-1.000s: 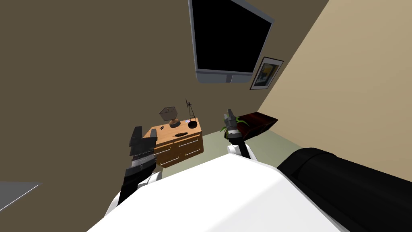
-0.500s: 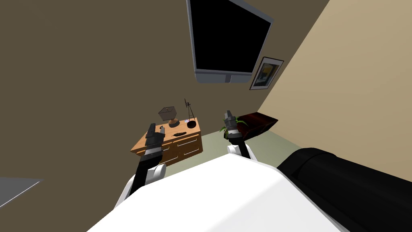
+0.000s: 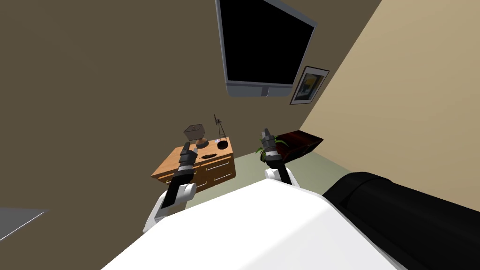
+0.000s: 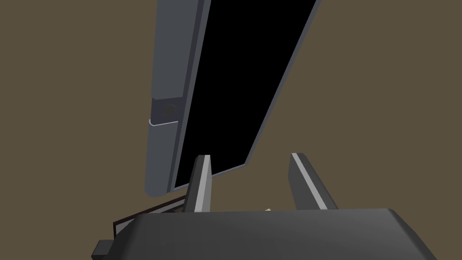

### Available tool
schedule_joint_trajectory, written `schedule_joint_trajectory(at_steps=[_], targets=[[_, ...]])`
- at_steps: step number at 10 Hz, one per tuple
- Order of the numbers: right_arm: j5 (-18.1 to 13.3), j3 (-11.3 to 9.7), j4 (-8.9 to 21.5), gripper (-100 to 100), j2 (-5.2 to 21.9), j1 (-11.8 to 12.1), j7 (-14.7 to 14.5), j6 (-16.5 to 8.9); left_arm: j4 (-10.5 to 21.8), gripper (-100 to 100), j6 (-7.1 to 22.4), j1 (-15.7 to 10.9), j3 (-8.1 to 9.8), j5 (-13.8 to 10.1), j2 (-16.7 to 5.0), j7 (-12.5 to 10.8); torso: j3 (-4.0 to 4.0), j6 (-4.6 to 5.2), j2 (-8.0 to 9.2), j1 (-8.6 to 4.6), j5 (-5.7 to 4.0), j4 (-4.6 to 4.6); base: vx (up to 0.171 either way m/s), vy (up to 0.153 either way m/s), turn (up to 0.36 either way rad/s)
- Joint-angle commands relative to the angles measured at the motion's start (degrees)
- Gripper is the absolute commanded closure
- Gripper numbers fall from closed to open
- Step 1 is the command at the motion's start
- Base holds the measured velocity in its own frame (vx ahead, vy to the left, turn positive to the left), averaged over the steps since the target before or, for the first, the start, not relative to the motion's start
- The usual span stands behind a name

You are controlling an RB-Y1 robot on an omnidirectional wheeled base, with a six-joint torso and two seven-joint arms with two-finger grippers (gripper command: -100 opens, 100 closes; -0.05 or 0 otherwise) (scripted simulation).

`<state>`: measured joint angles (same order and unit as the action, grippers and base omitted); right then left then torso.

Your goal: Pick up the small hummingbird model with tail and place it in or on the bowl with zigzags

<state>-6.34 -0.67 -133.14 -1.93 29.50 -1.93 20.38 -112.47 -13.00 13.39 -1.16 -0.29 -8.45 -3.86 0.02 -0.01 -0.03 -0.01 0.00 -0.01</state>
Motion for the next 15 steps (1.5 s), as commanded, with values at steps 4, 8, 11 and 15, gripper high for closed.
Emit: schedule_joint_trajectory(at_steps=[4,8,11,15], targets=[[0.0,0.0,0.0,0,0.0,0.0,0.0,0.0,6.5,-100,5.5,-5.1,-0.11,-1.5,-1.2,0.0,0.0,0.01,0.0,0.03,0.0,0.0,-0.001,0.002,-0.012],[0.0,0.0,0.0,0,0.0,0.0,0.0,0.0,12.2,-100,10.2,-10.3,-0.04,-3.0,-2.2,0.0,-0.01,-0.01,0.01,0.04,0.01,0.0,-0.001,0.005,-0.016],[0.0,0.0,0.0,0,0.0,0.0,0.0,0.0,15.9,-100,14.1,-12.9,0.0,-3.8,-2.7,0.0,0.0,0.0,-0.01,0.05,0.01,0.0,0.001,0.011,-0.019],[0.0,0.0,0.0,0,0.0,0.0,0.0,0.0,22.6,-100,20.3,-18.2,0.1,-5.4,-3.6,0.0,-0.01,0.0,0.01,0.08,0.01,0.0,-0.001,0.014,-0.023]])
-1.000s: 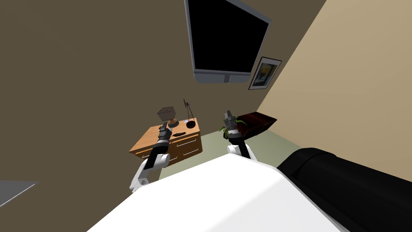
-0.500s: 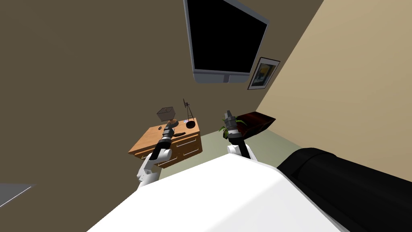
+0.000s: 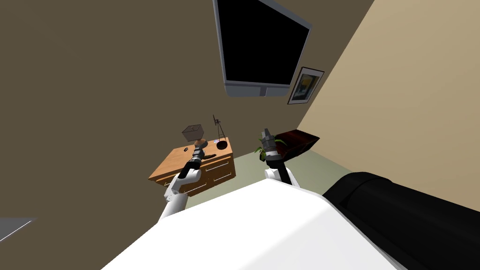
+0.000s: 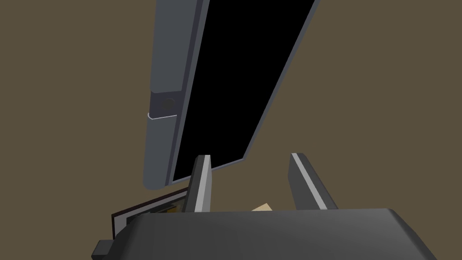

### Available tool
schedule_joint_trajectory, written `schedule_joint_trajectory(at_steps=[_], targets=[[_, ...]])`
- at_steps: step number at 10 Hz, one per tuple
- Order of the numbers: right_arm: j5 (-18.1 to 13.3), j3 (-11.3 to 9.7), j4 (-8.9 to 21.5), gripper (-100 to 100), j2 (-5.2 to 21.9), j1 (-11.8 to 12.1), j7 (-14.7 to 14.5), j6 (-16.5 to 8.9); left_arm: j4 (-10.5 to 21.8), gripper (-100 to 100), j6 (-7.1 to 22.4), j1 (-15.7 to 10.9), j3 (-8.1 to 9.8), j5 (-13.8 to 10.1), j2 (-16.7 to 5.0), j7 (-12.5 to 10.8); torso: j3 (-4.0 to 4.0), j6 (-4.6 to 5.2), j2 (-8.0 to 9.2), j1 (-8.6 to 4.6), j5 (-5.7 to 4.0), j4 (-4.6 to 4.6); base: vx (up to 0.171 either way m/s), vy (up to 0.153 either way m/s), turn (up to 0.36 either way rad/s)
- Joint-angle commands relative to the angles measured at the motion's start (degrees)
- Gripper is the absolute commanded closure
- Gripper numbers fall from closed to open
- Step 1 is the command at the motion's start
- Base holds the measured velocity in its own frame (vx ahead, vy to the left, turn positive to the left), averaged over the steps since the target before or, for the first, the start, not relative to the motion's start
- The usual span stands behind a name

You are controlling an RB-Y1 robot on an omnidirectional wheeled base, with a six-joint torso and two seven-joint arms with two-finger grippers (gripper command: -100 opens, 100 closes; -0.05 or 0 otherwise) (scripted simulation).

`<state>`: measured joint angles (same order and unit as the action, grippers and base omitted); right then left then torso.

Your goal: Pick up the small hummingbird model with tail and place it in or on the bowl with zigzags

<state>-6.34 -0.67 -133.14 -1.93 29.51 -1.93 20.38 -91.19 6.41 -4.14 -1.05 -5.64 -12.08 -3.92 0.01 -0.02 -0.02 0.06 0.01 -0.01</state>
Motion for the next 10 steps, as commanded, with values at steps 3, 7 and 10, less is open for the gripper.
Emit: schedule_joint_trajectory(at_steps=[3,7,10], targets=[[0.0,0.0,0.0,0,0.0,0.0,0.0,0.0,6.5,-100,6.0,-5.9,0.06,-1.8,-0.9,0.0,0.01,0.0,-0.02,-0.01,0.0,0.0,0.001,0.013,-0.028],[0.0,0.0,0.0,0,0.0,0.0,0.0,0.0,11.7,-100,10.6,-8.7,0.08,-2.6,-1.3,0.0,0.01,0.01,-0.02,-0.03,-0.01,0.0,0.003,0.01,-0.017],[0.0,0.0,0.0,0,0.0,0.0,0.0,0.0,17.2,-100,15.5,-13.9,0.07,-4.3,-1.9,0.0,0.02,-0.01,-0.02,-0.01,0.0,-0.01,0.007,0.011,-0.025]])
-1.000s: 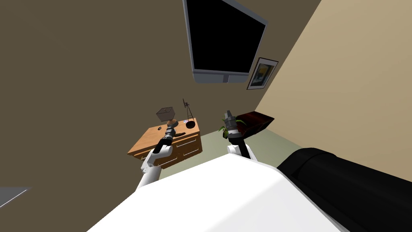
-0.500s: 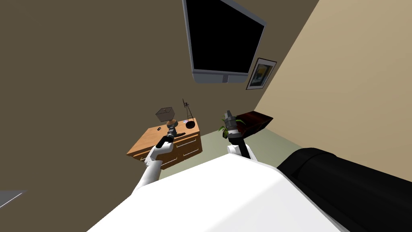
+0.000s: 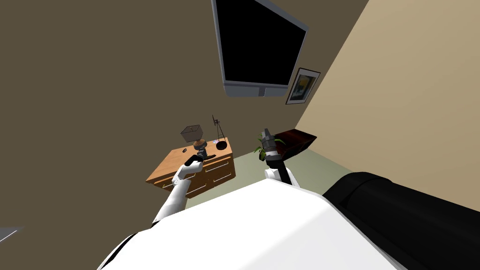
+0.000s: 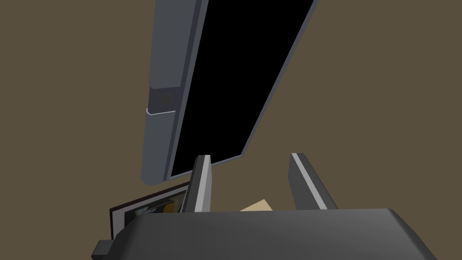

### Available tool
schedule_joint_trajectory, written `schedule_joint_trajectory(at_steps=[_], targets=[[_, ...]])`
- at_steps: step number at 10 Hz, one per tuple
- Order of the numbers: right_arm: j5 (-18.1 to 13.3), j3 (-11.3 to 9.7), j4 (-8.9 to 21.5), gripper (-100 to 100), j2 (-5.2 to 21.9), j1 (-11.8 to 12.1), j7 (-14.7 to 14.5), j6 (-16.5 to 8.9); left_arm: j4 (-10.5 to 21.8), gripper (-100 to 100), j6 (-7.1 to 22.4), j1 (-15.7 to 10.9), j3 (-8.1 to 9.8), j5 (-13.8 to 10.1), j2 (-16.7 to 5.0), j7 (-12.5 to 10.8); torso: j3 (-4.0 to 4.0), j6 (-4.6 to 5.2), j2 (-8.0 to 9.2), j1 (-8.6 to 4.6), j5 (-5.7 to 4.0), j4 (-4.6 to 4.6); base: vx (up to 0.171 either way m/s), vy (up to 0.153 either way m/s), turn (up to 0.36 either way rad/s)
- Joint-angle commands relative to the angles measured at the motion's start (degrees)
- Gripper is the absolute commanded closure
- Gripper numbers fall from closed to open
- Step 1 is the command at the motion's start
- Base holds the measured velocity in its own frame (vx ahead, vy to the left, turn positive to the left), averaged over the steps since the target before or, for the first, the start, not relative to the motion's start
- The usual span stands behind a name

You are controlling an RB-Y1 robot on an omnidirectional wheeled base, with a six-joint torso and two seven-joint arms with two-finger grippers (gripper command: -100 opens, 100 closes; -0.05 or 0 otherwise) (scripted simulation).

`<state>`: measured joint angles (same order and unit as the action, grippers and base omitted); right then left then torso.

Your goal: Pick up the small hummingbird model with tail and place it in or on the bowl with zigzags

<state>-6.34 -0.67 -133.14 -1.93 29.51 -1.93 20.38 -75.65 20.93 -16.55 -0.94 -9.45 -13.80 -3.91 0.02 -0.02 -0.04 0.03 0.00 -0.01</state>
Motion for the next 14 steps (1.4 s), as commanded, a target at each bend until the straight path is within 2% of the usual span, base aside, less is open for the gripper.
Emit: schedule_joint_trajectory(at_steps=[1,2,3,4,5,6,7,8,9,10,11,12,13,14], targets=[[0.0,0.0,0.0,0,0.0,0.0,0.0,0.0,2.9,-100,2.6,-1.7,-0.04,-0.5,-0.2,0.0,0.0,0.0,0.0,0.0,0.0,0.0,0.006,0.009,-0.019],[0.0,0.0,0.0,0,0.0,0.0,0.0,0.0,3.1,-100,2.6,-1.7,-0.04,-0.5,-0.2,0.0,0.0,-0.02,0.01,0.0,0.0,-0.01,0.0,0.0,0.0],[0.0,0.0,0.0,0,0.0,0.0,0.0,0.0,5.3,-100,5.2,-4.2,-0.07,-1.4,-0.5,0.0,-0.01,-0.02,0.02,-0.01,0.0,0.0,0.003,0.005,-0.026],[0.0,0.0,0.0,0,0.0,0.0,0.0,0.0,6.5,-100,5.8,-4.3,-0.07,-1.4,-0.5,0.0,-0.01,0.0,0.01,-0.02,0.0,0.0,0.005,0.007,-0.021],[0.0,0.0,0.0,0,0.0,0.0,0.0,0.0,8.6,-100,7.9,-6.9,-0.1,-2.2,-0.8,0.0,0.0,-0.02,0.01,-0.01,0.0,0.0,0.006,0.008,-0.03],[0.0,0.0,0.0,0,0.0,0.0,0.0,0.0,9.6,-100,8.9,-6.9,-0.1,-2.2,-0.8,0.0,0.0,-0.01,0.01,-0.01,0.0,0.0,0.005,0.008,-0.015],[0.0,0.0,0.0,0,0.0,0.0,0.0,0.0,11.3,-100,11.3,-9.4,-0.14,-3.0,-1.1,0.0,0.0,-0.02,0.01,-0.02,0.0,-0.01,0.002,0.008,-0.027],[0.0,0.0,0.0,0,0.0,0.0,0.0,0.0,13.1,-100,12.0,-9.4,-0.14,-3.0,-1.1,0.0,-0.01,-0.01,0.02,-0.01,0.0,0.0,0.003,0.008,-0.015],[0.0,0.0,0.0,0,0.0,0.0,0.0,0.0,15.8,-100,13.7,-11.8,-0.18,-3.8,-1.3,0.0,0.0,-0.02,0.02,-0.01,0.0,-0.01,0.003,0.009,-0.023],[0.0,0.0,0.0,0,0.0,0.0,0.0,0.0,16.2,-100,14.9,-11.8,-0.18,-3.8,-1.3,0.0,-0.01,-0.01,0.02,0.0,0.0,0.0,0.004,0.008,-0.017],[0.0,0.0,0.0,0,0.0,0.0,0.0,0.0,18.4,-100,16.7,-14.2,-0.2,-4.6,-1.6,0.0,-0.01,-0.03,0.03,-0.01,0.0,0.0,0.004,0.008,-0.025],[0.0,0.0,0.0,0,0.0,0.0,0.0,0.0,19.2,-100,17.9,-14.2,-0.2,-4.6,-1.6,0.0,-0.01,-0.01,0.02,-0.01,0.0,0.0,0.005,0.008,-0.019],[0.0,0.0,0.0,0,0.0,0.0,0.0,0.0,21.5,-100,19.9,-16.4,-0.21,-5.3,-1.9,0.0,-0.01,-0.02,0.02,-0.01,0.0,-0.01,0.009,0.011,-0.025],[0.0,0.0,0.0,0,0.0,0.0,0.0,0.0,22.0,-100,20.6,-16.4,-0.21,-5.3,-1.9,0.0,0.0,-0.02,0.0,0.0,0.0,0.0,0.01,0.01,-0.02]])
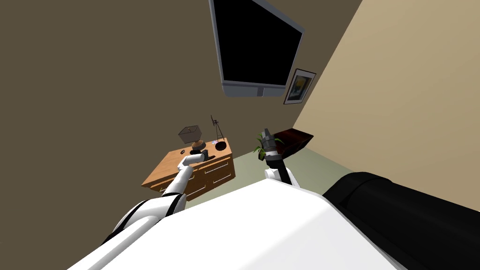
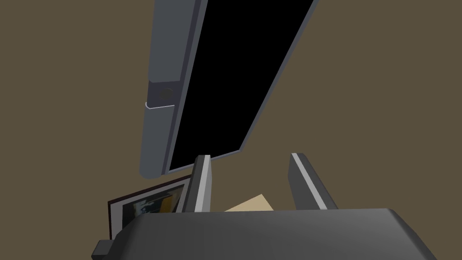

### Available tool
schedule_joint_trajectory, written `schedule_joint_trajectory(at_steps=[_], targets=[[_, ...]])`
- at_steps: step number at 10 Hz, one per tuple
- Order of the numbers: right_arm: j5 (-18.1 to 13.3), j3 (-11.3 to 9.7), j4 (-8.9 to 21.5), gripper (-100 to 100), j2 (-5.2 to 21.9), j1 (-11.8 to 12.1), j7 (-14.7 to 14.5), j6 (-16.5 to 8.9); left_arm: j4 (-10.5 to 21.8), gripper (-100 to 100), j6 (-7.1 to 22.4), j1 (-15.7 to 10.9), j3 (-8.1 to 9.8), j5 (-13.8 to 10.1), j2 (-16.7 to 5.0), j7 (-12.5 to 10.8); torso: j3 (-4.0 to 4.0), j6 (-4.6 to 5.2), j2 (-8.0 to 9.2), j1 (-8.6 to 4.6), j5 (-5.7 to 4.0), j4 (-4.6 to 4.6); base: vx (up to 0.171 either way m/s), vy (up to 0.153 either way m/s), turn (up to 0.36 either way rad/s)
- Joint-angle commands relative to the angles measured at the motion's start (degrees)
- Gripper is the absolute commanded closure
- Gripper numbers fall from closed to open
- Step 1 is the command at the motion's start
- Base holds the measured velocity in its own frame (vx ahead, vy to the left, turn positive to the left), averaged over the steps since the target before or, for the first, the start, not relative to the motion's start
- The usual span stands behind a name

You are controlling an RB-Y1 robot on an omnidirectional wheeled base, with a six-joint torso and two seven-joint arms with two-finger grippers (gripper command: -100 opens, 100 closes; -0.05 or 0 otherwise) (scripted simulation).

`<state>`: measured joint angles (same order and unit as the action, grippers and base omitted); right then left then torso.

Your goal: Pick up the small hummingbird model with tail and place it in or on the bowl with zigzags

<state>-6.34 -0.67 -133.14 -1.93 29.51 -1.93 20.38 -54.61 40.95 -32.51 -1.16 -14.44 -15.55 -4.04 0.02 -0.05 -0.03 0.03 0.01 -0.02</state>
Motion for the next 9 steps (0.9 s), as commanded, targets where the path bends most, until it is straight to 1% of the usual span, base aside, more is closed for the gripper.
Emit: schedule_joint_trajectory(at_steps=[1,2,3,4,5,6,7,9], targets=[[0.0,0.0,0.0,0,0.0,0.0,0.0,0.0,2.9,-100,2.9,-2.6,0.01,-1.0,-0.4,0.2,0.0,0.0,0.0,0.0,0.0,0.0,0.012,0.016,-0.037],[0.0,0.0,0.0,0,0.0,0.0,0.0,0.0,3.7,-100,3.2,-2.6,0.01,-1.0,-0.4,0.2,0.01,0.02,-0.02,0.01,0.0,0.01,0.012,0.014,-0.02],[0.0,0.0,0.0,0,0.0,0.0,0.0,0.0,6.2,-100,5.3,-4.7,0.05,-1.6,-0.6,0.2,0.01,0.0,-0.01,0.01,0.0,0.0,0.018,0.018,-0.026],[0.0,0.0,0.0,0,0.0,0.0,0.0,0.0,6.3,-100,5.7,-4.7,0.05,-1.6,-0.6,0.2,0.02,0.01,-0.04,0.02,0.0,0.0,0.018,0.016,-0.024],[0.0,0.0,0.0,0,0.0,0.0,0.0,0.0,8.7,-100,7.9,-6.5,0.1,-2.2,-0.8,0.2,0.02,0.0,-0.03,0.02,0.0,-0.01,0.026,0.021,-0.039],[0.0,0.0,0.0,0,0.0,0.0,0.0,0.0,10.1,-100,9.5,-8.2,0.18,-2.7,-0.9,0.2,0.03,0.01,-0.06,0.03,0.0,-0.01,0.041,0.036,-0.063],[0.0,0.0,0.0,0,0.0,0.0,0.0,0.0,11.1,-100,10.2,-8.2,0.18,-2.7,-0.9,0.2,0.06,0.01,-0.11,0.07,0.01,-0.01,0.029,0.031,-0.026],[0.0,0.0,0.0,0,0.0,0.0,0.0,0.0,15.3,-100,13.6,-10.9,0.38,-3.6,-1.2,0.3,0.05,0.01,-0.09,0.08,0.01,-0.02,0.036,0.038,-0.051]])
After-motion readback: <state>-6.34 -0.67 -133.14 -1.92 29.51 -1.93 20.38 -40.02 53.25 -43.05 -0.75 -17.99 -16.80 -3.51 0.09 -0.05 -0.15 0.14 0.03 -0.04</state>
